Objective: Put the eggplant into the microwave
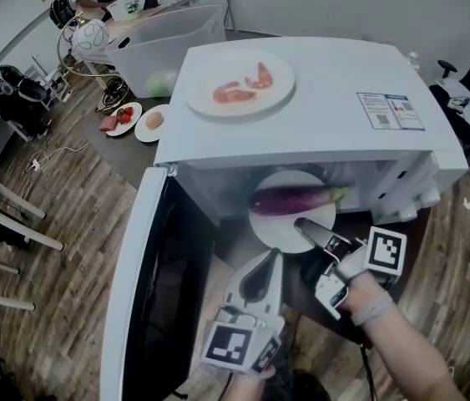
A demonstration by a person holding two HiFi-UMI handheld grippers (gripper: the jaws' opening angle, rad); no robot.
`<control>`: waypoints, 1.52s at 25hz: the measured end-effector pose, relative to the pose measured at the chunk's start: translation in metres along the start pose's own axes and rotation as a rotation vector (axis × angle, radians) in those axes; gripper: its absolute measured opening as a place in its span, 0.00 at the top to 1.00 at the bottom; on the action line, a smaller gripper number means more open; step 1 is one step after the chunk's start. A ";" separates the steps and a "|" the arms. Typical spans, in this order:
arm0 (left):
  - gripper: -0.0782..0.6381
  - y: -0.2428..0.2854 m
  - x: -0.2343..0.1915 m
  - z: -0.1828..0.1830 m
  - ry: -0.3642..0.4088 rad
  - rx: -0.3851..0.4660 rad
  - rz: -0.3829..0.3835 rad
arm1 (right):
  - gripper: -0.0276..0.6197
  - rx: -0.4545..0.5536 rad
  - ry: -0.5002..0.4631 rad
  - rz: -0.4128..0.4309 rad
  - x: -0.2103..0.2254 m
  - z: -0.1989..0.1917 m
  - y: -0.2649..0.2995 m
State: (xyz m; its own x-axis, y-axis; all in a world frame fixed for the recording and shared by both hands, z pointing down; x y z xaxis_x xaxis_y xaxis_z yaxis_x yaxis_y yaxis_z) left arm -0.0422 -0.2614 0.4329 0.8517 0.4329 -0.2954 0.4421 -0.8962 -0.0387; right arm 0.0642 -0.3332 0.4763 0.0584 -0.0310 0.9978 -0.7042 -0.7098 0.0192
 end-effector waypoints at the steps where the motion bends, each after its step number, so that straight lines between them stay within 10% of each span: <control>1: 0.88 0.002 0.001 0.000 -0.004 0.000 -0.006 | 0.93 0.002 -0.003 -0.004 0.000 0.002 0.002; 38: 0.88 0.048 -0.019 0.006 -0.056 0.023 -0.044 | 0.78 -0.054 -0.027 0.027 -0.003 0.010 0.023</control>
State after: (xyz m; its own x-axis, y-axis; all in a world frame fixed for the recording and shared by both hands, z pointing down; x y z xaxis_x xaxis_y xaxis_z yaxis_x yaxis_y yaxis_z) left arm -0.0386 -0.3136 0.4313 0.8139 0.4667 -0.3462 0.4718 -0.8785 -0.0751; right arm 0.0546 -0.3568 0.4735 0.0574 -0.0691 0.9960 -0.7426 -0.6697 -0.0037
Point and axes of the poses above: the fingertips, and each gripper's own axes: y forward along the fingers, x to its right, z out of its top, the point moved 5 cm from there along -y, backward along the fingers, and after that the axes turned 6 degrees about x, right-handed, at the moved point
